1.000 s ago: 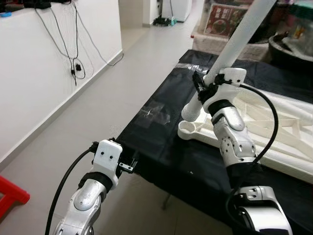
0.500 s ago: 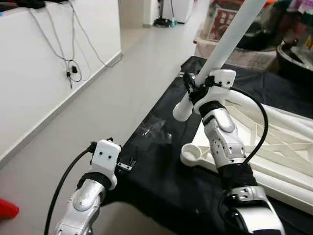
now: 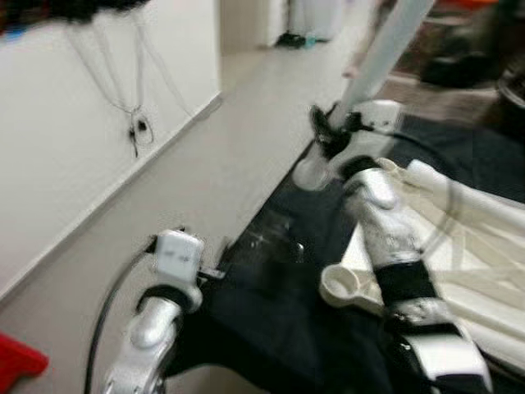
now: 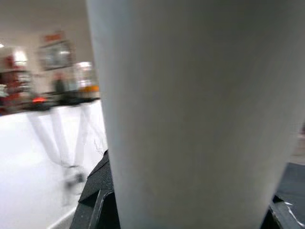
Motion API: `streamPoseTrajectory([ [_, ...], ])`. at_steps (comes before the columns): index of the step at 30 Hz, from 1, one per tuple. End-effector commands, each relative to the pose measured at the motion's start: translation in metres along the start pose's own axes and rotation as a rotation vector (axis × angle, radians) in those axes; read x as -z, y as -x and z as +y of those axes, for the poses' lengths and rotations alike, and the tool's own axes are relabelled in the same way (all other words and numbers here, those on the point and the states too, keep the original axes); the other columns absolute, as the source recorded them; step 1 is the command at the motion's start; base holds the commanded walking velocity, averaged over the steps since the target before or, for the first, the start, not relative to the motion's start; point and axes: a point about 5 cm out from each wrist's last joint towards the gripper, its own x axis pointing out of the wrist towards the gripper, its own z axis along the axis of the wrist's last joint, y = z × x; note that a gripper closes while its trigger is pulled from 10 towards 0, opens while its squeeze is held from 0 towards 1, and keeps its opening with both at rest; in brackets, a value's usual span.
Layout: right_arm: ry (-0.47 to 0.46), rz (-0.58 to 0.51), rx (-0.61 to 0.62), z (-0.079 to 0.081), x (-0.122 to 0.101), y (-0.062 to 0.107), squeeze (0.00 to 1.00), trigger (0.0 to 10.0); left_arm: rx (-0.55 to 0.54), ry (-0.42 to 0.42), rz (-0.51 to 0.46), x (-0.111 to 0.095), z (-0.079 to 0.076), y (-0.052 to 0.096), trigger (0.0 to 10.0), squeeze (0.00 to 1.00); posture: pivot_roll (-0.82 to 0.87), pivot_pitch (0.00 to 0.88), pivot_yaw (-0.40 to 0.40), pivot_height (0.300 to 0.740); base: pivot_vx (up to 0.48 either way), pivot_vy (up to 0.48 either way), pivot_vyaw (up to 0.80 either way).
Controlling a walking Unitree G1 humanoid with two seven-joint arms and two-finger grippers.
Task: Building children table
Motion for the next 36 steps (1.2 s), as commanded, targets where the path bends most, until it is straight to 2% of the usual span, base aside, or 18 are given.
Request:
streamPoseTrajectory([
  [1, -0.021, -0.021, -0.051, 0.013, -0.002, -0.003, 0.00, 10.0, -0.019, -0.022, 0.010, 0.002, 0.005, 0.002, 10.0, 0.00, 0.15, 0.086, -0.069, 0.740, 0.000, 0.000, 0.00],
  [6, -0.052, 0.003, -0.071, 0.009, 0.002, -0.003, 0.00, 10.0, -0.011, -0.032, 0.019, 0.004, 0.003, 0.004, 10.0, 0.00, 0.16, 0.092, -0.069, 0.740, 0.000, 0.000, -0.10],
  [10, -0.067, 0.024, -0.150, 0.020, 0.006, 0.001, 0.00, 10.0, -0.012, -0.030, 0.025, 0.005, 0.002, 0.005, 10.0, 0.00, 0.15, 0.095, -0.068, 0.740, 0.000, 0.000, -0.10],
  [14, -0.072, 0.033, -0.173, 0.023, 0.007, 0.001, 0.00, 10.0, -0.011, -0.033, 0.034, 0.006, 0.001, 0.007, 10.0, 0.00, 0.15, 0.099, -0.070, 0.740, 0.000, 0.000, 0.00],
  [18, -0.081, 0.042, -0.178, 0.023, 0.009, 0.001, 0.00, 10.0, -0.016, -0.019, 0.049, 0.009, 0.001, 0.011, 10.0, 0.00, 0.15, 0.105, -0.072, 0.740, 0.000, 0.000, 0.00],
  [26, -0.089, 0.049, -0.186, 0.025, 0.011, 0.003, 0.00, 10.0, -0.018, -0.016, 0.075, 0.012, -0.001, 0.014, 10.0, 0.00, 0.15, 0.115, -0.073, 0.740, -0.437, 0.000, 0.00],
  [36, -0.091, 0.050, -0.196, 0.024, 0.010, 0.004, 0.00, 10.0, -0.047, -0.028, 0.066, 0.011, 0.003, 0.013, 10.0, 0.00, 0.15, 0.121, -0.075, 0.740, 0.000, 0.000, 0.00],
])
